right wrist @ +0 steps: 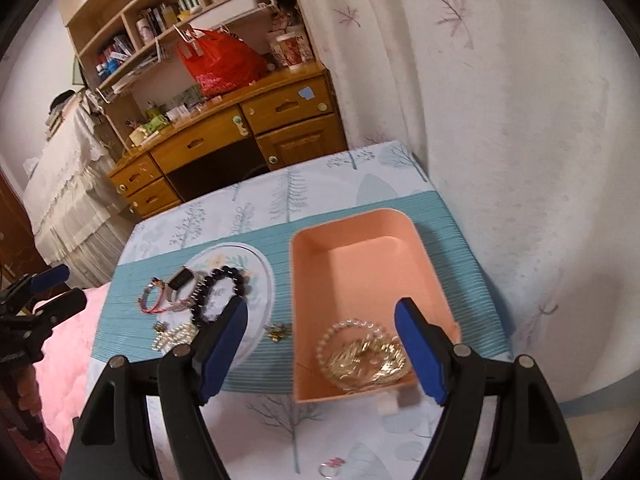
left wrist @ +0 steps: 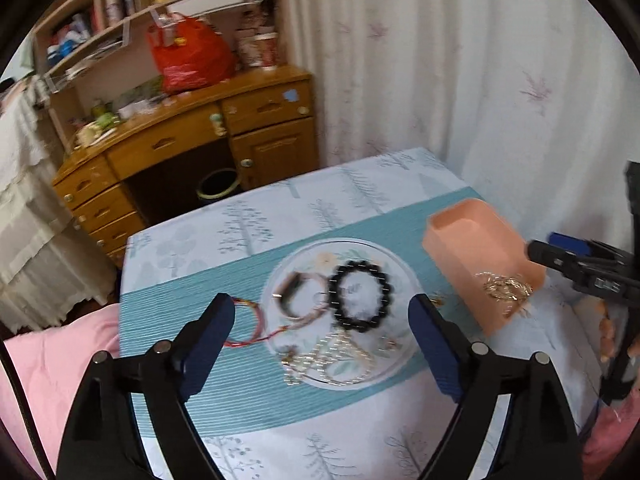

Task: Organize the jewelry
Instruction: 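Carry the necklace and comb over the pink box and open both tools, then grasp the red string bracelet with the left tool while the right tool grasps the pearl strand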

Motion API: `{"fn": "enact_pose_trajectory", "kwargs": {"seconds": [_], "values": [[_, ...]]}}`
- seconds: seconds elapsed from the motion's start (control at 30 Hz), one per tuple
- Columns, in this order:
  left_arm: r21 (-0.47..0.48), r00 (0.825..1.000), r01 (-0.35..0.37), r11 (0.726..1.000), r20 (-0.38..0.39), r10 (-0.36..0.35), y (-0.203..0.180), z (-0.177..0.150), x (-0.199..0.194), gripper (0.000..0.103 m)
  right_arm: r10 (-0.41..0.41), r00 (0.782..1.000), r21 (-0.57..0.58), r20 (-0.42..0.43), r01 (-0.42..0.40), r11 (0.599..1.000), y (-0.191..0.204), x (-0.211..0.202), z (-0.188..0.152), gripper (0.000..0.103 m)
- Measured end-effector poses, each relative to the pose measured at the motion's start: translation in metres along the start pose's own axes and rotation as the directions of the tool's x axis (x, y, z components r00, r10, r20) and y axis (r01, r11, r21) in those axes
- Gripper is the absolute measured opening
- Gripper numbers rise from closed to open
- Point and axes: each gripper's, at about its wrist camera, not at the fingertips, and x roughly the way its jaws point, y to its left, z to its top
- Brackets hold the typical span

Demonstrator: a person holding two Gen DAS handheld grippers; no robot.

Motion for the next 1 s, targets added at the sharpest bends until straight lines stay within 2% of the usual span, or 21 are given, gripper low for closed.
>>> {"fn": "enact_pose_trajectory", "kwargs": {"seconds": [0.07,0.37,0.43,0.57,0.67,0.73,0.83,0.93,1.0], "values": [[-0.023,0.999,-0.038,0.999,0.006,0.038,0.010,-0.002,0.002,0.093,0.030,1.000,-0.009,0.006,-0.030,0.999,0.008,-0.001,0.000,0.077],[-0.097,0.991,-0.128,0.987,0.015,0.130,0.059,0.000,0.018,0.094,0.180,0.983,-0.091,0.032,-0.176,0.980,0.059,-0.002,-0.006,0.077],[-0.131,0.991,-0.130,0.983,-0.011,0.130,0.072,0.003,0.028,0.101,0.215,0.976,-0.090,0.019,-0.213,0.973,0.072,0.003,-0.010,0.077],[-0.194,0.985,-0.162,0.968,-0.096,0.145,0.093,0.003,0.061,0.102,0.265,0.964,-0.114,-0.013,-0.265,0.958,0.102,0.020,-0.022,0.077],[-0.224,0.972,-0.184,0.957,-0.190,0.142,0.106,-0.004,0.093,0.102,0.254,0.966,-0.147,-0.056,-0.260,0.954,0.124,0.040,-0.036,0.077],[-0.253,0.963,-0.164,0.953,-0.249,0.100,0.116,-0.010,0.114,0.102,0.236,0.968,-0.181,-0.090,-0.249,0.951,0.138,0.055,-0.046,0.077],[-0.312,0.956,-0.135,0.940,-0.292,0.040,0.126,-0.019,0.134,0.102,0.197,0.971,-0.238,-0.136,-0.225,0.945,0.156,0.078,-0.061,0.077],[-0.352,0.942,-0.132,0.927,-0.336,0.007,0.135,-0.026,0.151,0.102,0.130,0.982,-0.297,-0.137,-0.166,0.940,0.168,0.092,-0.071,0.077],[-0.373,0.931,-0.105,0.922,-0.363,-0.040,0.138,-0.029,0.161,0.102,0.102,0.984,-0.318,-0.144,-0.143,0.937,0.172,0.099,-0.075,0.077]]}}
